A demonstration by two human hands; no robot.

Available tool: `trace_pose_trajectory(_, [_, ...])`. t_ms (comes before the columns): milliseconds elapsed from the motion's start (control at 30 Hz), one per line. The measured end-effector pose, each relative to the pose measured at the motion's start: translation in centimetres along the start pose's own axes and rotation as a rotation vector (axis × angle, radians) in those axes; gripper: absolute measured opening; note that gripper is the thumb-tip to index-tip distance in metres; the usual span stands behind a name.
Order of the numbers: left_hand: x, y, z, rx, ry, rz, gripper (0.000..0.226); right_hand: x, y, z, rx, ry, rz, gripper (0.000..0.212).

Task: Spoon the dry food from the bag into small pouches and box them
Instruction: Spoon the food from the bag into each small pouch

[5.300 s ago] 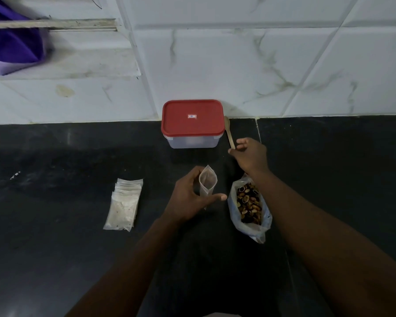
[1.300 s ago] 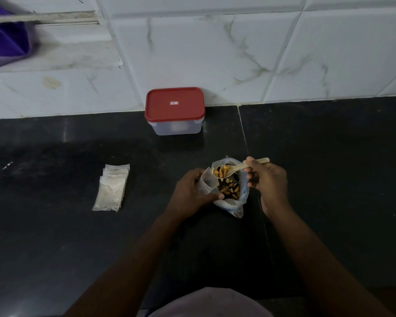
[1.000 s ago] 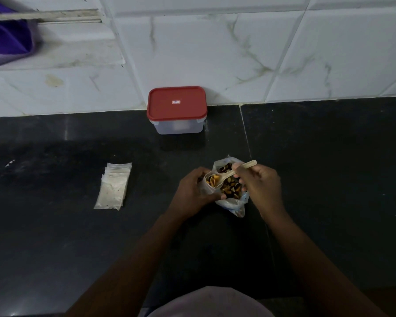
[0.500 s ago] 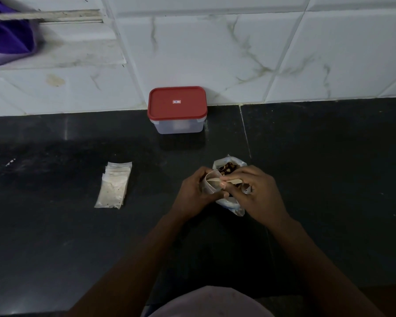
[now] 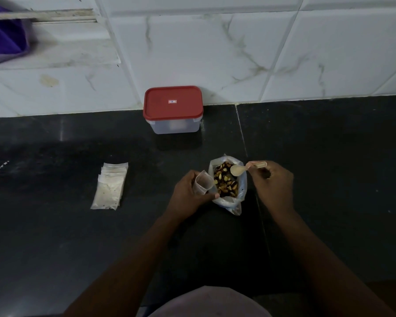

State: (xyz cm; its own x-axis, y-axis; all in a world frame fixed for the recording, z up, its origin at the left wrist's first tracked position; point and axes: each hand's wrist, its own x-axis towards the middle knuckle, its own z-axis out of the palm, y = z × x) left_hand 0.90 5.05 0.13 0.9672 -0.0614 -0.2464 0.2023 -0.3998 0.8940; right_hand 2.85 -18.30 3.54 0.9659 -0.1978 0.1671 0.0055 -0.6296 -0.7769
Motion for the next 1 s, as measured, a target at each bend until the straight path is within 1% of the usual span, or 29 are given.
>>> trace_pose_trajectory(100, [0.2, -0.4, 0.2, 0.032, -0.009, -0.011, 0.060, 0.1, 0.6, 1.0, -0.054, -0.033, 0.020, 0.015])
trace_pose_trajectory(267, [0.3, -0.2, 0.3, -0.002, -0.057, -0.028, 0.054, -0.2, 0.2, 2.5, -0.076, -0.071, 0.041, 0.012])
trace_pose_trajectory(400, [0.4, -0.2, 0.5, -0.027, -0.089, -0.047, 0.055, 0.6, 0.0, 2.4, 0.005, -0.094, 0.281, 0.011])
trace_pose_trajectory(433, [0.4, -0.2, 0.6, -0.027, -0.097, -0.051, 0.055, 0.8, 0.0, 2.4, 0.010, -0.103, 0.313, 0.011])
trace_pose_trajectory(567, [0.4, -0.1, 1.0, -0.045, -0.100, -0.050, 0.056, 1.0, -0.2, 2.6, -0.016, -0.133, 0.310, 0.014])
trace_pose_trajectory(700, [0.5, 0.0, 0.8, -0.034, -0.109, -0.053, 0.057, 1.6, 0.2, 2.2, 0.070, -0.169, 0.432, 0.016])
trace_pose_trajectory(1000, [0.6, 0.0, 0.6, -0.047, -0.111, -0.056, 0.054, 1.1, 0.6, 2.9, 0.204, -0.149, 0.545, 0.016])
